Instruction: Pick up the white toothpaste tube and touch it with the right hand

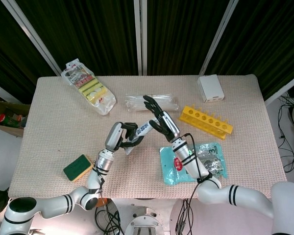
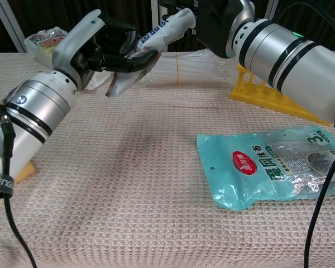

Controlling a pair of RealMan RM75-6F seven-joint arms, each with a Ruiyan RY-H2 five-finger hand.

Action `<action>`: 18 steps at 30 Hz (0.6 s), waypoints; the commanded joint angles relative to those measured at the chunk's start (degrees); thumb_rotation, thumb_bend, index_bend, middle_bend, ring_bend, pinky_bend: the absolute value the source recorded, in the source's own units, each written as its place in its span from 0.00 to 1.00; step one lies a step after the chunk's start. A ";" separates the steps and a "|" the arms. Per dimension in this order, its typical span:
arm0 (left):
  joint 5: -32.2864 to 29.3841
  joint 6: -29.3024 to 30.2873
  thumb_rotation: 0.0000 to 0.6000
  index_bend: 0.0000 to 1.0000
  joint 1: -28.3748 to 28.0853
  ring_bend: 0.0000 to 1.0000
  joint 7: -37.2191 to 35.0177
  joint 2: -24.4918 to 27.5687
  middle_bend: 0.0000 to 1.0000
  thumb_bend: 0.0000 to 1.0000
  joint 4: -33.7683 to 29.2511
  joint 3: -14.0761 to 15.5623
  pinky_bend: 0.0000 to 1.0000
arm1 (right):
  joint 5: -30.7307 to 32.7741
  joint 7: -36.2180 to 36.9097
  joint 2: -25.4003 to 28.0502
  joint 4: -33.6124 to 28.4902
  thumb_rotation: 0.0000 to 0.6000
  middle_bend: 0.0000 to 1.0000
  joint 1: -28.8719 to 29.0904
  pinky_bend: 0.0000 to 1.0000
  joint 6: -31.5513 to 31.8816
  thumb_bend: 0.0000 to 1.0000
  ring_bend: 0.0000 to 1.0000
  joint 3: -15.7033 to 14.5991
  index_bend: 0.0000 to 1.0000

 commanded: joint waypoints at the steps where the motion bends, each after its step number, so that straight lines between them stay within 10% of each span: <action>1: -0.15 -0.04 1.00 0.83 -0.09 0.79 -0.66 -0.16 0.95 0.49 0.17 -0.22 0.82 | -0.01 0.10 -0.11 0.02 0.33 0.00 0.01 0.00 0.13 0.00 0.00 0.05 0.00; 18: -0.98 -3.77 1.00 0.83 1.03 0.79 5.61 7.23 0.95 0.49 -0.45 1.73 0.82 | 1.83 -5.42 9.12 -3.28 0.32 0.00 -5.03 0.00 6.42 0.00 0.00 3.58 0.00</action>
